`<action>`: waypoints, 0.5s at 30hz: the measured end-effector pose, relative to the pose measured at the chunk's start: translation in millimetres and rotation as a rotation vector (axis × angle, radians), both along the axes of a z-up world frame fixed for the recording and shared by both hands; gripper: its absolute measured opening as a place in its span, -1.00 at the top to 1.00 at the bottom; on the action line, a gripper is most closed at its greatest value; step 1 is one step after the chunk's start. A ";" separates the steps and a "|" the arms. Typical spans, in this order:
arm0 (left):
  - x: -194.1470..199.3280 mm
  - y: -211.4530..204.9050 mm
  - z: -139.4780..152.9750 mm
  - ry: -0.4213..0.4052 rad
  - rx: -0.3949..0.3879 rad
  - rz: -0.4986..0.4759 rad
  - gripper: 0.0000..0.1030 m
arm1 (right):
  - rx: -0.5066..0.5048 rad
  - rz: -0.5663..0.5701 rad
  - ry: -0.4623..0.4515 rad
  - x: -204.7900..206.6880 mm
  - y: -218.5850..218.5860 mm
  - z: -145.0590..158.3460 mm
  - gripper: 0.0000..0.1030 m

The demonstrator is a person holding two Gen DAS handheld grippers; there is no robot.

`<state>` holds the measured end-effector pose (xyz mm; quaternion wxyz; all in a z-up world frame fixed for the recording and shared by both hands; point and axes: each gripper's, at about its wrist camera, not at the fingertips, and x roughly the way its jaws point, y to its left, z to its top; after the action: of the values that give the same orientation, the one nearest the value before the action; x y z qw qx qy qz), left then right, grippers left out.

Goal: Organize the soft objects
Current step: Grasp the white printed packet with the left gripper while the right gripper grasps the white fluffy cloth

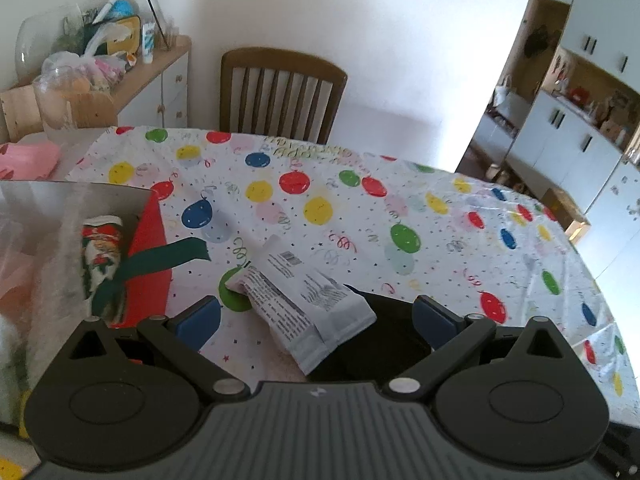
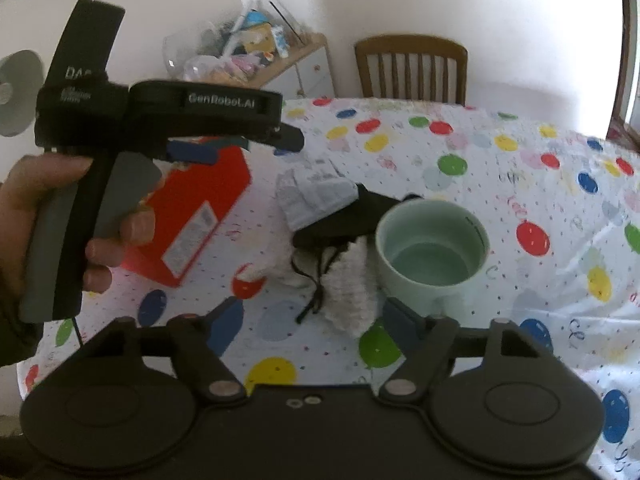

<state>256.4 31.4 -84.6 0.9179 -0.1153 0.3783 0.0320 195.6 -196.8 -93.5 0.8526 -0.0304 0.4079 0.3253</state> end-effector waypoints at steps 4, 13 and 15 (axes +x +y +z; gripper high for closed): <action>18.5 -0.5 -11.4 0.029 -0.005 0.003 -0.99 | -0.008 -0.013 0.029 8.7 1.8 -16.1 -0.24; 55.9 11.9 -41.2 0.136 -0.058 0.121 -0.99 | -0.010 -0.059 0.071 20.9 6.3 -39.9 0.11; 62.1 16.9 -47.0 0.159 -0.059 0.155 -0.99 | -0.010 -0.067 0.072 22.9 6.9 -42.6 0.18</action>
<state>318.5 48.3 -131.7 0.8759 -0.1683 0.4408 0.1007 218.5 -190.0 -136.1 0.8476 -0.0095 0.4408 0.2953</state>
